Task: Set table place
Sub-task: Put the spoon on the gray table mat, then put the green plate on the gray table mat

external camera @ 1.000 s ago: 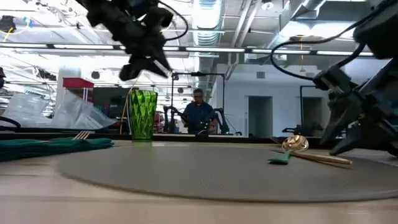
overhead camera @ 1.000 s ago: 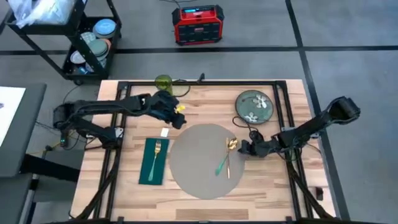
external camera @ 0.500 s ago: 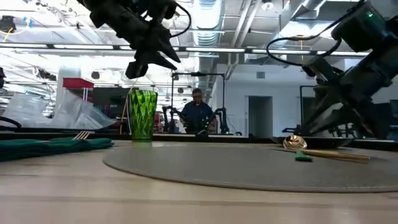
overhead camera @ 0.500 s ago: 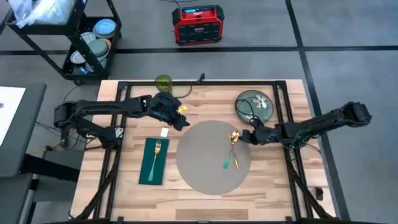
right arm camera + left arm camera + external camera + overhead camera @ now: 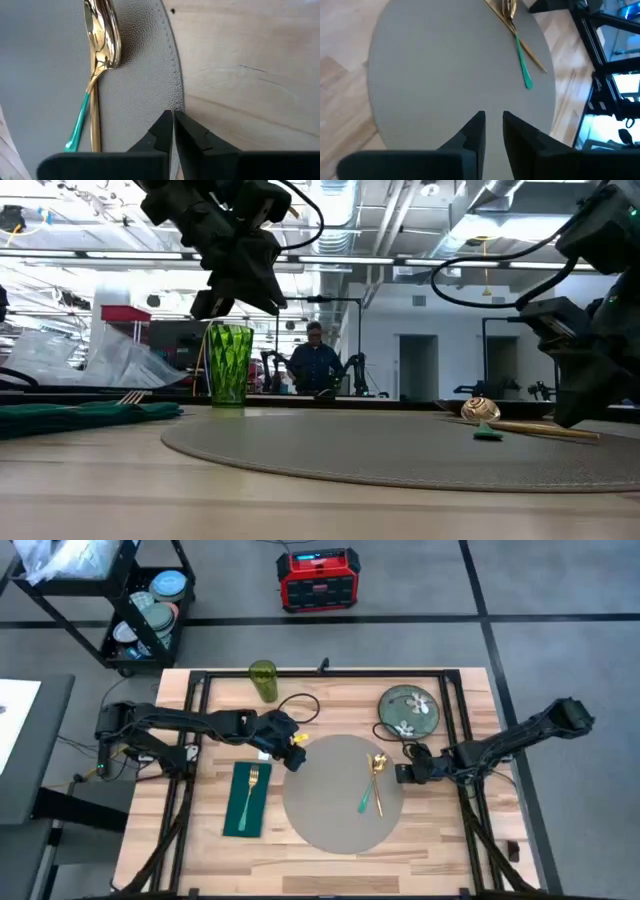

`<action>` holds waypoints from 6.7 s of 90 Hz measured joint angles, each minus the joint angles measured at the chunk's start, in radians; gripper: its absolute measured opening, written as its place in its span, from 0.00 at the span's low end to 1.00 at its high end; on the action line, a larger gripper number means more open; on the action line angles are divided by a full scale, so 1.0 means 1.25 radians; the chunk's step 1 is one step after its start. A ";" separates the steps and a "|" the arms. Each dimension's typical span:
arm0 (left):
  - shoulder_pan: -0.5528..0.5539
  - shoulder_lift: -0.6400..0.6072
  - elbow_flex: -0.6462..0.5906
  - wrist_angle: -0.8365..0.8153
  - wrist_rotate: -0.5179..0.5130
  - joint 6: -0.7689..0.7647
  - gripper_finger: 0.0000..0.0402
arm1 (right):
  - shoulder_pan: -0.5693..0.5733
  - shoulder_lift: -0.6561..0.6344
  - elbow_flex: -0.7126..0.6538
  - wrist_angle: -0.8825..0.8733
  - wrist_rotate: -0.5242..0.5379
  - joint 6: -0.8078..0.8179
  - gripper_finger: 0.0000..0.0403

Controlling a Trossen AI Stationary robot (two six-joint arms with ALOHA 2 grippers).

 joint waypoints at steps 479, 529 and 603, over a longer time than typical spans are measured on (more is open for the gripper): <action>-0.031 0.051 0.000 0.065 -0.063 0.032 0.00 | -0.600 0.407 0.396 -0.278 -0.611 -1.218 0.00; -0.031 0.051 0.000 0.066 -0.063 0.028 0.00 | -0.600 0.407 0.396 -0.270 -0.635 -1.238 0.00; -0.031 0.051 0.000 0.071 -0.088 0.021 0.00 | -0.655 0.406 0.396 -0.236 -0.450 -1.246 0.19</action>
